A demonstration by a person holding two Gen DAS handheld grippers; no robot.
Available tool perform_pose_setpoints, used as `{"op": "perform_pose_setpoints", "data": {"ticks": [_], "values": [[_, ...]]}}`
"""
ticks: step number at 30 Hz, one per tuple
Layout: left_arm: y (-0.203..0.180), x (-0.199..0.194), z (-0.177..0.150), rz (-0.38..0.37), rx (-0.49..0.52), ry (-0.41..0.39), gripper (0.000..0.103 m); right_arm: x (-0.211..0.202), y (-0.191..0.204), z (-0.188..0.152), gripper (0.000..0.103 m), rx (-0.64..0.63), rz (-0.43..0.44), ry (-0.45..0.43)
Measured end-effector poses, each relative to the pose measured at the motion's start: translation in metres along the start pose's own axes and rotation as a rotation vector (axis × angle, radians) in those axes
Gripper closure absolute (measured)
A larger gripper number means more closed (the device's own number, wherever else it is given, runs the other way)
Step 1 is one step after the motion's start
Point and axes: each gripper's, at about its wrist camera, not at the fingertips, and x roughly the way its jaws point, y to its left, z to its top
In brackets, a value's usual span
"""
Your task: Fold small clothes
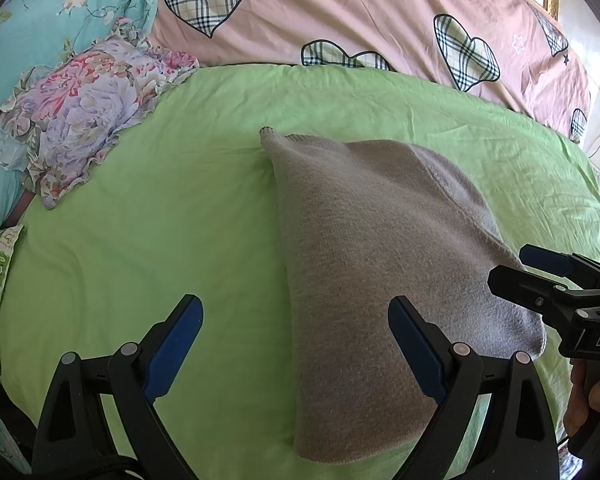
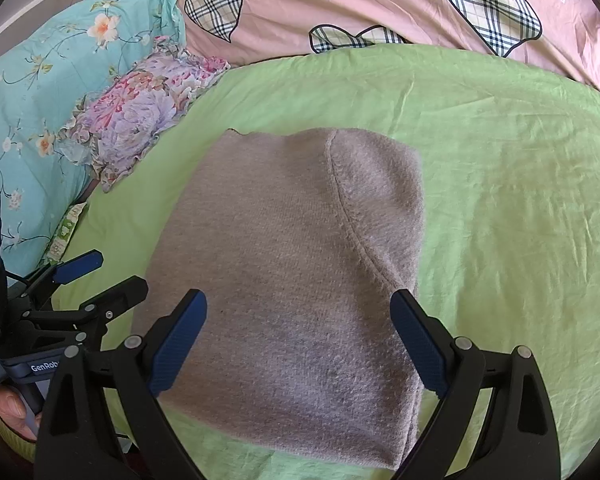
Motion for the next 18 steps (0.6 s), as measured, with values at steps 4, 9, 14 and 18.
{"op": "perform_pose_setpoints", "data": {"ticks": [4,9,14,18], "values": [[0.0002,0.0001,0.0012,-0.002,0.000,0.001,0.009,-0.0003,-0.0006,0.0005,0.010,-0.001,0.001,0.000],[0.0004,-0.0002,0.0010,-0.002,0.000,0.001,0.009,-0.0005,-0.0010,0.0003,0.010,0.001,0.001,0.001],[0.0003,-0.0005,0.0011,0.000,0.000,0.001,0.009,-0.0005,-0.0020,0.0002,0.010,-0.002,0.002,0.001],[-0.0001,-0.0010,0.0017,-0.002,0.000,0.000,0.009,-0.0007,-0.0017,0.0003,0.010,0.000,0.002,0.000]]}}
